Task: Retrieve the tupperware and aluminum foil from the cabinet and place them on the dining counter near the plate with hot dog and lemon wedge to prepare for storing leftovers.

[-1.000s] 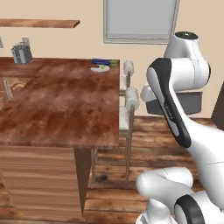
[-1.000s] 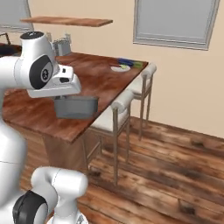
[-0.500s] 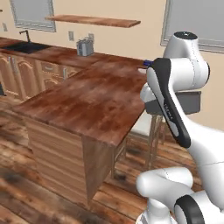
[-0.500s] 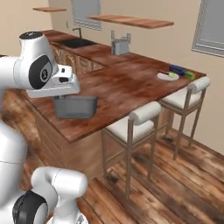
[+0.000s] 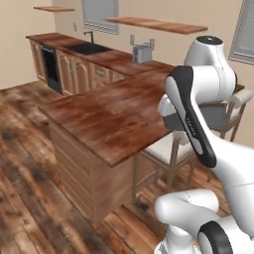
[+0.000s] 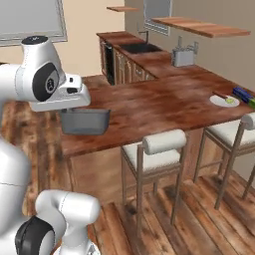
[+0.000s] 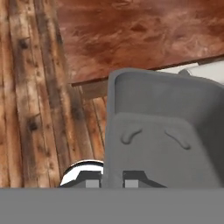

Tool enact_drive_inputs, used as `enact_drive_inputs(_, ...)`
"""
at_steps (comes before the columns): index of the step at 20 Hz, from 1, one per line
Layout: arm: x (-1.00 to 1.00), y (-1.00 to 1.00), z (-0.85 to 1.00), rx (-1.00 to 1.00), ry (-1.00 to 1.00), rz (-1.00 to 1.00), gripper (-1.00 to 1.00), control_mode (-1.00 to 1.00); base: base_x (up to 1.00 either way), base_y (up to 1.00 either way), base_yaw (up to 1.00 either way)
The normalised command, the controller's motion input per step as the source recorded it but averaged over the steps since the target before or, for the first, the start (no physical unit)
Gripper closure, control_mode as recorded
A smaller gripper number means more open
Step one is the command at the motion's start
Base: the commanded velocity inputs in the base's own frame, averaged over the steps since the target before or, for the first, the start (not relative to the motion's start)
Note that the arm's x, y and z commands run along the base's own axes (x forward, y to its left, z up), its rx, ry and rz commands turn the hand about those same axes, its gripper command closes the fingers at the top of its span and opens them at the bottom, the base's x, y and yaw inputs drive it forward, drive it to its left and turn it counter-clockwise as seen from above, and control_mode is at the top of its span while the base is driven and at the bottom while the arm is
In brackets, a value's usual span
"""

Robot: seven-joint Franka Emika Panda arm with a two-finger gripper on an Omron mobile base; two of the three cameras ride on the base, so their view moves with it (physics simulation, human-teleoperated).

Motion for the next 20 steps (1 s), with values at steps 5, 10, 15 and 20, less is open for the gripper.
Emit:
enact_drive_inputs(5,0.00,0.00,0.00,0.00,0.00,0.00,1.00,1.00,0.00,-1.00,0.51)
enact_drive_inputs(10,0.00,0.00,0.00,0.00,0.00,0.00,1.00,1.00,-0.11,-1.00,0.44)
enact_drive_inputs(15,0.00,0.00,0.00,0.00,0.00,0.00,1.00,1.00,-0.25,-0.97,0.29)
enact_drive_inputs(20,0.00,0.00,0.00,0.00,0.00,0.00,1.00,1.00,-0.03,-1.00,0.19)
